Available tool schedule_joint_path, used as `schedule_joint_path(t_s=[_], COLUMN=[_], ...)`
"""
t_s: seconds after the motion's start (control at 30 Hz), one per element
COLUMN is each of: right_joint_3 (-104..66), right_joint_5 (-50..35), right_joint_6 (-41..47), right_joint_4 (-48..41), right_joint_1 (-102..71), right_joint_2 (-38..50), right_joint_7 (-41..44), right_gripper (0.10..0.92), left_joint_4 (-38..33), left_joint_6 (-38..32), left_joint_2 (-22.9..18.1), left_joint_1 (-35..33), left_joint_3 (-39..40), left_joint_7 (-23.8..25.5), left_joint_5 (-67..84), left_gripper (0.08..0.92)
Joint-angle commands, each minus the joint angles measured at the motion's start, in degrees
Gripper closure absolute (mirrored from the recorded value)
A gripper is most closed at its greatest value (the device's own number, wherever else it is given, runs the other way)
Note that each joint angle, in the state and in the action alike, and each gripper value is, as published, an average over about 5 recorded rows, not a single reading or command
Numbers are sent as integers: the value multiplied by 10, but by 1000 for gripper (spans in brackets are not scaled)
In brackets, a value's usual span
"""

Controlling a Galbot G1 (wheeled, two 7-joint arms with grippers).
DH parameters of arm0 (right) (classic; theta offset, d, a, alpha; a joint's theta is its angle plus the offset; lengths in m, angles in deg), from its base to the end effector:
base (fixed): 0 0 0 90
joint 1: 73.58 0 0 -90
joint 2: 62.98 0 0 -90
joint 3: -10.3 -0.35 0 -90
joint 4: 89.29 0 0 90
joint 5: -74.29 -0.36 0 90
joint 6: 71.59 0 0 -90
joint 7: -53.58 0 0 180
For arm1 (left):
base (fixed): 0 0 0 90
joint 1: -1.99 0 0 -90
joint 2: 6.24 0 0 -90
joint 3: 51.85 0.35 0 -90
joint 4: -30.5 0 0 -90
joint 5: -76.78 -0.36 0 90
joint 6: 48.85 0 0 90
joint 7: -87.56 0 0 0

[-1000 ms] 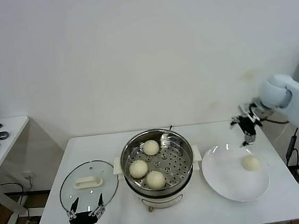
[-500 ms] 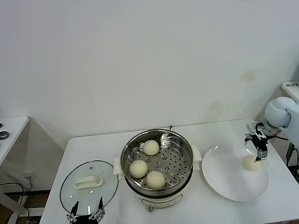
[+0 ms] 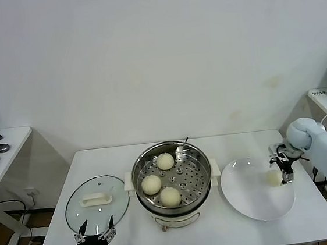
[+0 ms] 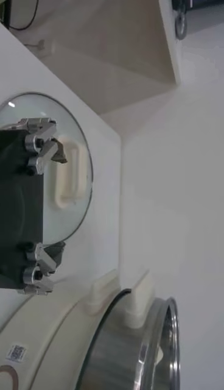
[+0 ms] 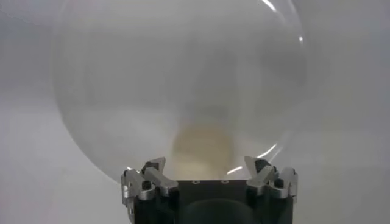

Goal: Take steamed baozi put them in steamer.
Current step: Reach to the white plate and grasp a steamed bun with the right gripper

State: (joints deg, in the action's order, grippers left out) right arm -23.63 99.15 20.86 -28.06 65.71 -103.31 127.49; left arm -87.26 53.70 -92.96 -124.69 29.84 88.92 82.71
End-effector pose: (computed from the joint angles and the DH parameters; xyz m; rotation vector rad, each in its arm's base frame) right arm 0.5229 -0.2294 -0.2175 1.1858 -1.2042 1.3511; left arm 0.1456 0.0564 -0.3322 0.1106 -2.7744 -0.0101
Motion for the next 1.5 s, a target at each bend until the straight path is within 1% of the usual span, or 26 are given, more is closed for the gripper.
schedule_joint_path(t_s=[0.03, 0.43, 0.57, 0.9, 1.03, 1.27, 1.4, 1.5], right_joint_3=[-15, -15, -12, -13, -13, -13, -9, 2], right_joint_5=[33, 45, 43, 32, 31, 22, 7, -22], right_joint_6=[6, 15, 25, 28, 30, 35, 45, 58], right_joint_4=[-12, -17, -17, -15, -14, -4, 6, 18], right_joint_1=[-17, -21, -21, -27, -28, -25, -19, -9], right_joint_2=[-14, -21, -21, -21, -20, -14, -8, 2], right_joint_7=[-11, -22, -33, -27, -29, -17, -11, -8], right_gripper=[203, 203, 203, 205, 239, 341, 374, 439], left_joint_4=[-2, -1, -1, -1, 1, 3, 2, 1], left_joint_6=[0, 0, 0, 0, 0, 1, 1, 0], left_joint_2=[-1, -2, -1, -3, -4, -2, -2, -3], left_joint_1=[-1, 0, -1, 0, 0, 2, 4, 3], left_joint_3=[1, 1, 0, 2, 4, 5, 7, 8], left_joint_7=[0, 0, 0, 0, 0, 1, 1, 0], left_joint_5=[0, 0, 0, 1, 1, 4, 3, 2], left_gripper=[177, 177, 177, 177, 177, 177, 177, 177])
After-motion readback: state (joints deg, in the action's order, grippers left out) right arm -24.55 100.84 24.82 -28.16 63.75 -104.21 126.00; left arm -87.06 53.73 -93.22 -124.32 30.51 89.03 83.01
